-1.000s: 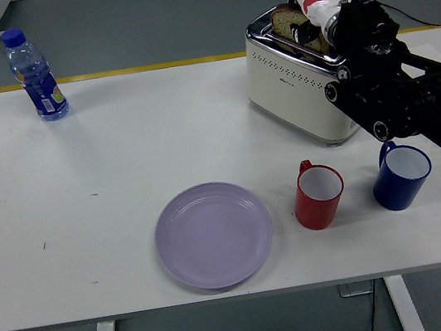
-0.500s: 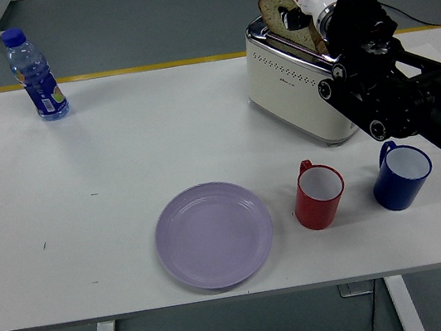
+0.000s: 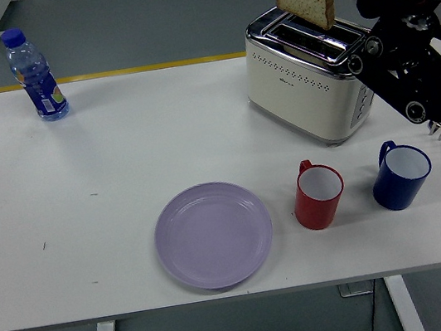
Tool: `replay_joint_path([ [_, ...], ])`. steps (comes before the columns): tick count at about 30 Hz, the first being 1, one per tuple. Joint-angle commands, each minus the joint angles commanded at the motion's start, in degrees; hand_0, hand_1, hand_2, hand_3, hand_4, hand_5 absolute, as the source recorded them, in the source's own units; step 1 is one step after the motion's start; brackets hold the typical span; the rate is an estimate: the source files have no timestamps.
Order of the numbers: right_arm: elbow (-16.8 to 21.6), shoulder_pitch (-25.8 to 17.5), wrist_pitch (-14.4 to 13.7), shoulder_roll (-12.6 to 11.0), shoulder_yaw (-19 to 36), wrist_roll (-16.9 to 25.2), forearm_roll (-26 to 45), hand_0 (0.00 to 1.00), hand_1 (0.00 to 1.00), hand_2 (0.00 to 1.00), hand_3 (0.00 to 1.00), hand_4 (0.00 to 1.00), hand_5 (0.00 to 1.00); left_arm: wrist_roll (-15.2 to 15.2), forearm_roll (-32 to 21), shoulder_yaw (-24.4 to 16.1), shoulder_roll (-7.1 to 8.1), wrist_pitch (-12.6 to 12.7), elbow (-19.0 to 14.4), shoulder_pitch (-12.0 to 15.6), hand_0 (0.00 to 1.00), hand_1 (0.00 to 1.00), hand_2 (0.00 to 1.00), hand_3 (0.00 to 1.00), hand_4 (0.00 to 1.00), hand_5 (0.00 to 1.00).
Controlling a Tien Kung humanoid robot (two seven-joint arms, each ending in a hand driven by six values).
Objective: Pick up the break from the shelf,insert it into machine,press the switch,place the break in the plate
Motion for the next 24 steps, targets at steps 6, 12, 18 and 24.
replay_joint_path([
  [6,7.21,-1.91,-0.93,-3.88,1.93,-0.68,4.26,0.198,0.226,0.331,0.438,0.408,0.002,0.11,0.64,-0.42,-0.08,-0.04,0.0,0.18,0.688,0.697,0.679,0.568,0.282,0.818],
  [12,14.28,-4.08,-0.99,-7.2,3.0,-1.56,9.93,0.181,0.189,0.328,0.434,0.411,0.002,0.07,0.59,-0.37,-0.1,-0.01,0.0,0.28,0.688,0.698,0.68,0.568,0.282,0.818],
  [18,22.83,-6.47,0.32,-9.93,4.47,-2.82,16.87,0.178,0.191,0.326,0.433,0.411,0.002,0.16,1.41,-1.0,-0.24,-0.08,0.0,0.52,0.688,0.698,0.679,0.567,0.282,0.819],
  [24,29.81,-8.69,1.52,-11.67,5.02,-4.01,21.45,0.178,0.188,0.326,0.432,0.418,0.002,0.25,1.83,-1.24,-0.35,-0.12,0.0,0.75,0.686,0.697,0.679,0.568,0.279,0.819],
])
